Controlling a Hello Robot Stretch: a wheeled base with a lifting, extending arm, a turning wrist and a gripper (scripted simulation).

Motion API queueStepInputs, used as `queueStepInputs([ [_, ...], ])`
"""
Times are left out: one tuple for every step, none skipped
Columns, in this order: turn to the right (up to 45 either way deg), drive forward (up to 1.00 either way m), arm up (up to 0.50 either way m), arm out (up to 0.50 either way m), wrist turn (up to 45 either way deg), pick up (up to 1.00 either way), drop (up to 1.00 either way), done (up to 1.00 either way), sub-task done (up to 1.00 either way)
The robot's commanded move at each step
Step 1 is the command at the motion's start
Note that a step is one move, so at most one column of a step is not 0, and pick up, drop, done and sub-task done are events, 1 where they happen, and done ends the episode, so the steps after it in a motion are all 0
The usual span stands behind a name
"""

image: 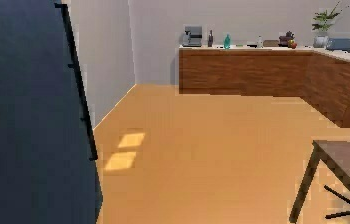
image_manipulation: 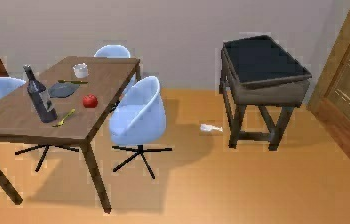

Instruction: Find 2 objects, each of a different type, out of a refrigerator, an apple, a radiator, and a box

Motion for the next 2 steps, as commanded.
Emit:
queueStepInputs([
  [12.0,0.00,0.00,0.00,0.0,0.00,0.00,0.00,0.00],
  [0.0,1.00,0.00,0.00,0.0,0.00,0.00,0.00,0.00],
])
